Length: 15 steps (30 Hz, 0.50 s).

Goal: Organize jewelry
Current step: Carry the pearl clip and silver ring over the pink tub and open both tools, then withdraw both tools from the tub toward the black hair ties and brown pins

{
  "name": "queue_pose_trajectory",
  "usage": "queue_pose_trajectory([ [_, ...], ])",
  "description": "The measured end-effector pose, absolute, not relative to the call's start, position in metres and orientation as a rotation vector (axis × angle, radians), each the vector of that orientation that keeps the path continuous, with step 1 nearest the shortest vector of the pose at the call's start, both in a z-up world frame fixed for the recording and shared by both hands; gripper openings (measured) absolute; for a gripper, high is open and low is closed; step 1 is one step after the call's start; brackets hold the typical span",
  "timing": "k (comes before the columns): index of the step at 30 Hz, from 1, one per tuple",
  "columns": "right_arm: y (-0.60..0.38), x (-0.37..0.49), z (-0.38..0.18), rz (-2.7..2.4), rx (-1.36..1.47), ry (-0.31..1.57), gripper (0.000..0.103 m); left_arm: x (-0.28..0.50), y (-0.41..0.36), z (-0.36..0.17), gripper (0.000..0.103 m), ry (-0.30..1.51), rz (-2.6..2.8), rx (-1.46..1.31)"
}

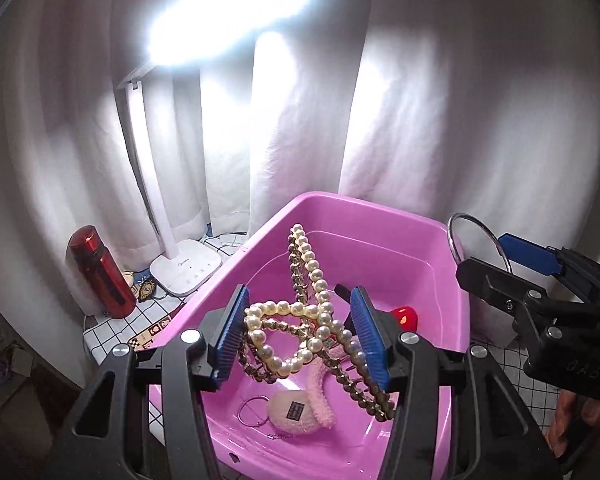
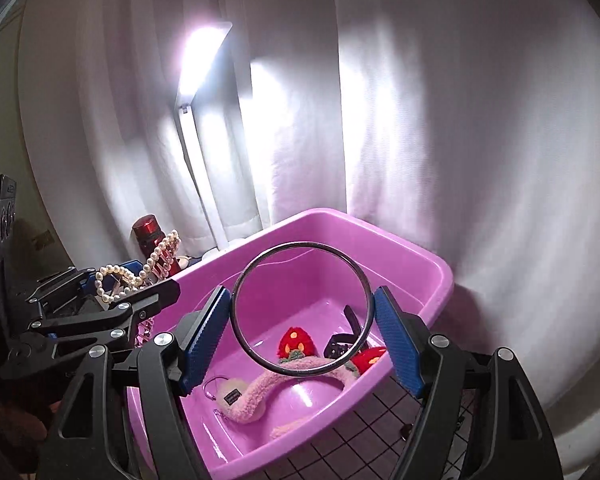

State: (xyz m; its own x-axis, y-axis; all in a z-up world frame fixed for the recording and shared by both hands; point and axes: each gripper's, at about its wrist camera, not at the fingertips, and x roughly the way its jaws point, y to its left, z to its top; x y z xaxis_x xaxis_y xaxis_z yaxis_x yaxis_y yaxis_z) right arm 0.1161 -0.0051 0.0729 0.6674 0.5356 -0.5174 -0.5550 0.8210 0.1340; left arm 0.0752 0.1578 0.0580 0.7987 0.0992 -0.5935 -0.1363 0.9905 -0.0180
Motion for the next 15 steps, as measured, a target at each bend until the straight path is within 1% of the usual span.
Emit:
queue_pose_trajectory([
  [4, 0.023, 0.136, 0.058, 0.598, -0.062, 0.648, 0.071, 0.094, 0.177, 0.04, 0.051, 0.689, 0.135, -0.072],
  [8, 0.029, 0.154, 0.041, 0.572, -0.064, 0.736, 0.071, 0.108, 0.186, 0.025, 0.051, 0.745, 0.147, -0.087],
  [15, 0.045, 0.177, 0.024, 0.523, -0.095, 0.816, 0.071, 0.123, 0.191, 0.004, 0.052, 0.838, 0.16, -0.091],
])
